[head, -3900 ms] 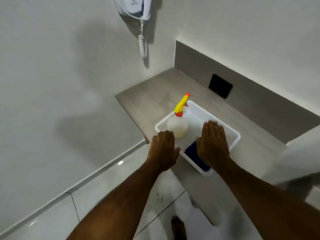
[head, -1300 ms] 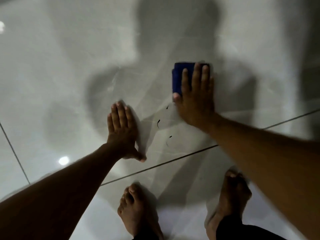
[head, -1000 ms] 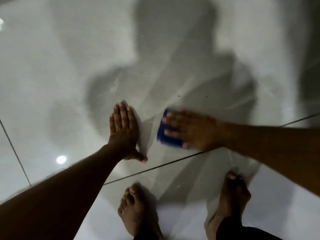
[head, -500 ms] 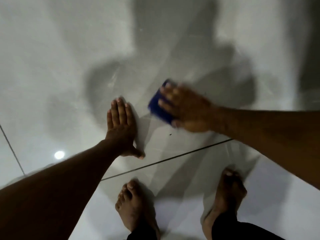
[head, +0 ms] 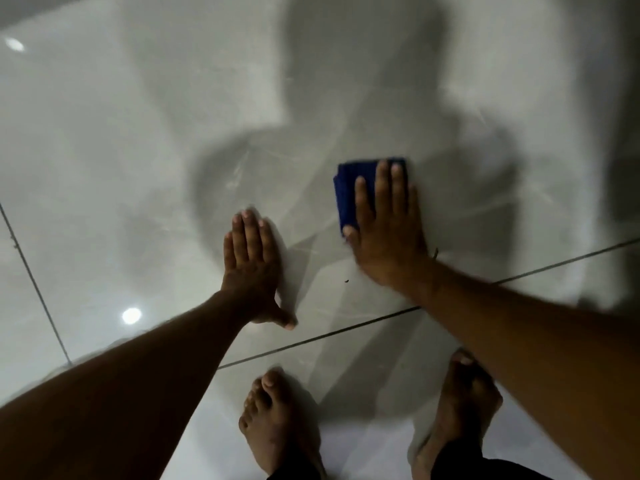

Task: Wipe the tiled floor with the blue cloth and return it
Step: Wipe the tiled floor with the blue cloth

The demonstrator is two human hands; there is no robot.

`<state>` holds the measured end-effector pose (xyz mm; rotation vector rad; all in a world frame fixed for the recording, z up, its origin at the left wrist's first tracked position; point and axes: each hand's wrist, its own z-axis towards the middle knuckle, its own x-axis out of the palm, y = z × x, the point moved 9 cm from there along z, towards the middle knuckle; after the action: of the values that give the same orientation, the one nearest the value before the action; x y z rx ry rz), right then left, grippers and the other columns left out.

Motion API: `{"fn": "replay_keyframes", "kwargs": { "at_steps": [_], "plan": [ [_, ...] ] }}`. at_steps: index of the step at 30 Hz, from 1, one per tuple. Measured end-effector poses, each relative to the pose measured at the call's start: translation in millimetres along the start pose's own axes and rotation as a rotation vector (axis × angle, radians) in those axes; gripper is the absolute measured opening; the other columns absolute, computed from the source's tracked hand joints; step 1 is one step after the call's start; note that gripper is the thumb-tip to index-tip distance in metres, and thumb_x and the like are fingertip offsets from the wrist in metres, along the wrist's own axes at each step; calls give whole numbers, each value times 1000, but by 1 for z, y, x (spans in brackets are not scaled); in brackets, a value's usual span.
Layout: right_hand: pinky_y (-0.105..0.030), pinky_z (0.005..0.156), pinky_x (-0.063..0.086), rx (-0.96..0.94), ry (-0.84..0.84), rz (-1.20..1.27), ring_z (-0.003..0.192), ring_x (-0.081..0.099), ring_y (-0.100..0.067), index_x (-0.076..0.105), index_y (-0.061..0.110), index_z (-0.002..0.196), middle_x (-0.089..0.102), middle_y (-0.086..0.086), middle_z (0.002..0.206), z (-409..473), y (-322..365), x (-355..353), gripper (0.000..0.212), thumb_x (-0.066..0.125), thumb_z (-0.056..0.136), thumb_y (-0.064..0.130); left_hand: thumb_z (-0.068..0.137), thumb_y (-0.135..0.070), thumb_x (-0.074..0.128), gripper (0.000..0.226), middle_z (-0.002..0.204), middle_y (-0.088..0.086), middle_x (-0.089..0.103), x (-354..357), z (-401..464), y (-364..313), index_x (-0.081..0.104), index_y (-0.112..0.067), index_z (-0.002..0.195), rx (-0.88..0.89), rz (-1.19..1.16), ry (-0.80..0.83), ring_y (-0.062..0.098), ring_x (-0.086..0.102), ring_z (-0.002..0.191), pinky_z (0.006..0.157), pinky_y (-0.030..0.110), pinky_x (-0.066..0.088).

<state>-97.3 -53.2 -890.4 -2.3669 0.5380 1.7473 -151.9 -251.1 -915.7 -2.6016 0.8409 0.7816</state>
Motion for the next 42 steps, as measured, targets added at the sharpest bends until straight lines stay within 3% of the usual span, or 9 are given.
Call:
{"fn": "replay_keyframes", "kwargs": {
  "at_steps": [7,13,17,19,24,30,36,40,42],
  "plan": [
    [-56,116,16,-989,98,-226,149,12,-35,26,19,152,15,-14,161,-89,0,39,78,55,87,50,19,-82,77,186,133,21,-61,-2,-3,6,-48,-3,131,-1,-8,13,40,-52,127,101,49,-31],
    [-61,116,13,329,-108,132,148,6,-48,12,8,155,9,-29,161,-30,-63,12,80,39,93,51,19,-84,75,186,130,25,-61,0,-1,5,-49,0,129,-26,-4,39,43,-53,125,104,52,-29],
    [-60,117,18,-725,90,-102,148,12,-43,20,15,154,15,-22,161,-103,-3,38,81,52,88,48,21,-83,76,185,132,26,-59,-1,-2,4,-51,-2,127,-24,9,37,43,-53,125,105,52,-29],
    [-58,116,23,-940,88,-218,148,19,-40,23,17,153,17,-19,160,-93,-53,35,77,52,88,48,19,-84,75,185,129,24,-62,-3,-2,4,-52,-3,127,-26,0,33,42,-53,125,103,50,-31],
    [-61,115,18,443,-130,132,146,14,-49,23,4,153,17,-31,158,-81,-96,12,76,45,93,45,15,-84,75,187,127,26,-63,1,-1,5,-52,-1,126,-55,26,61,44,-53,124,105,54,-28],
    [-56,118,10,-426,2,-3,150,13,-38,22,20,154,17,-18,163,-60,19,27,74,46,90,48,11,-85,73,190,132,26,-59,1,-1,5,-50,-1,128,-91,21,76,43,-52,126,107,54,-26],
    [-60,115,18,585,-158,177,146,18,-47,26,8,152,22,-28,158,-56,-76,9,73,44,92,46,17,-84,76,187,124,25,-64,-2,-4,1,-54,-1,123,-76,22,83,44,-53,123,105,55,-27],
    [-57,117,14,-417,13,-9,147,17,-45,27,11,153,21,-25,159,-61,0,18,72,48,91,44,20,-80,79,186,126,26,-63,-3,-7,-1,-52,-1,125,-76,9,98,44,-53,124,109,55,-24],
    [-58,117,19,-498,-48,-111,144,24,-46,30,10,151,25,-26,157,-49,-42,12,71,49,93,45,20,-80,79,186,126,26,-64,-2,-7,-1,-53,0,124,-73,3,101,44,-53,123,109,55,-24]
  ]
}}
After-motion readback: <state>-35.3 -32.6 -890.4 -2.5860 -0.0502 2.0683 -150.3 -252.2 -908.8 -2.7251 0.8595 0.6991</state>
